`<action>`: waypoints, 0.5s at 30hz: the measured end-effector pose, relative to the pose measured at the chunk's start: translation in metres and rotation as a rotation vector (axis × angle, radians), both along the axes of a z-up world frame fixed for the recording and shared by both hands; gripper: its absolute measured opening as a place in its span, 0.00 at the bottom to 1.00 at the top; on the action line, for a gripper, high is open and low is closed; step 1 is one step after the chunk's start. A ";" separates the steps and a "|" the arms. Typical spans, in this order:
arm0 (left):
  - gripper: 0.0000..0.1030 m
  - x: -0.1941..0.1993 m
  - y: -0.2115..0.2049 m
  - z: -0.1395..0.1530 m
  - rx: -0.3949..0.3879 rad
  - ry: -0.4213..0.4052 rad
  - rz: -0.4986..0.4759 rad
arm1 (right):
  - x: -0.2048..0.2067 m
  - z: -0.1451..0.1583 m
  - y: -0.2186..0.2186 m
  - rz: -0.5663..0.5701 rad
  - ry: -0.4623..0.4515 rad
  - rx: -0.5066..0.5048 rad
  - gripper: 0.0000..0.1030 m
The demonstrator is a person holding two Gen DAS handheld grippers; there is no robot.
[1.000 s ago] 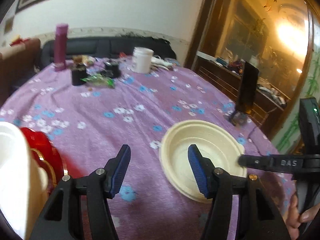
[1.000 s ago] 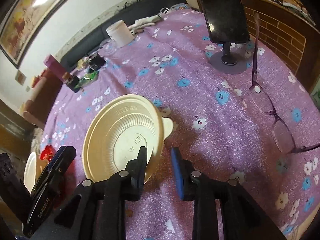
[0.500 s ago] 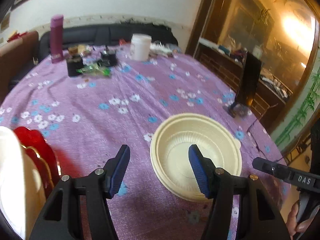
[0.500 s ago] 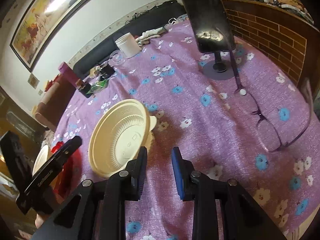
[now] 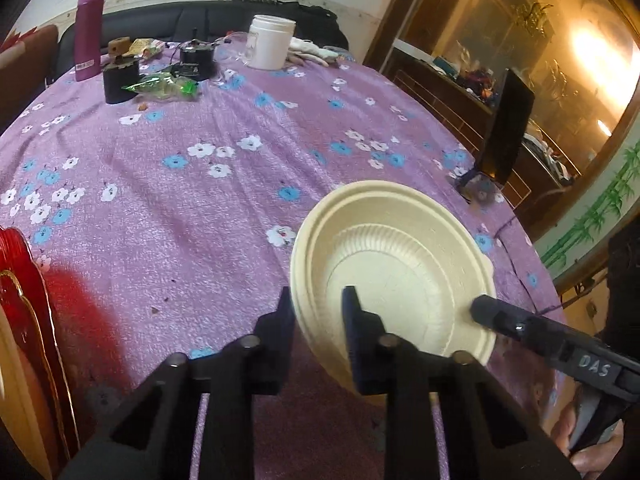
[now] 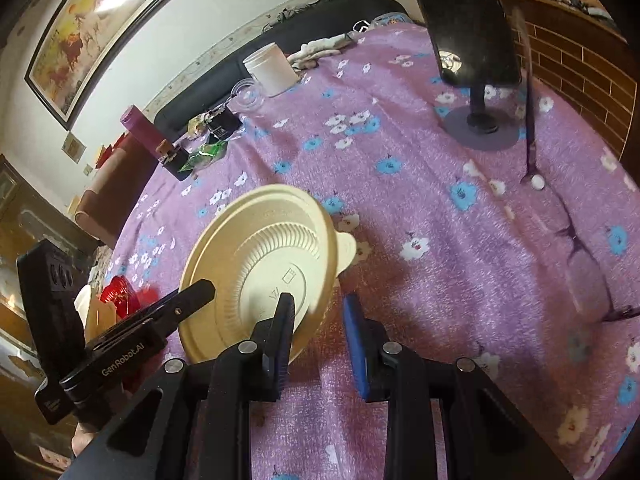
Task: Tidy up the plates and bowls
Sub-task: 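Grasp the small beige bowl rim with the left tool while the right tool holds it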
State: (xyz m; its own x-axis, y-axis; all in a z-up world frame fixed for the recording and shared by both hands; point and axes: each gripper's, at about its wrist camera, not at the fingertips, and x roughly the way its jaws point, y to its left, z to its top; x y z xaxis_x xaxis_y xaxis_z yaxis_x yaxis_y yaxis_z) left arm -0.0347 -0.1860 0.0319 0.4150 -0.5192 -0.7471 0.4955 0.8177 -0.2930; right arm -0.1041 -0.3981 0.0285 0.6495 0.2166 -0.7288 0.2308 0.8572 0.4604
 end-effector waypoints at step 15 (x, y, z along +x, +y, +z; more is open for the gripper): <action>0.33 -0.051 0.019 0.020 0.067 -0.081 0.004 | -0.016 0.006 0.016 0.053 -0.024 -0.001 0.23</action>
State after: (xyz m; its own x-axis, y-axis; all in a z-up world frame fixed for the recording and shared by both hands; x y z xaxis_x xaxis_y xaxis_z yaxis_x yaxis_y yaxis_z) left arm -0.0859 -0.1674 0.0524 0.4773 -0.4678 -0.7439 0.5122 0.8360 -0.1970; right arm -0.1202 -0.3826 0.0343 0.6542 0.2503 -0.7137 0.1740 0.8685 0.4642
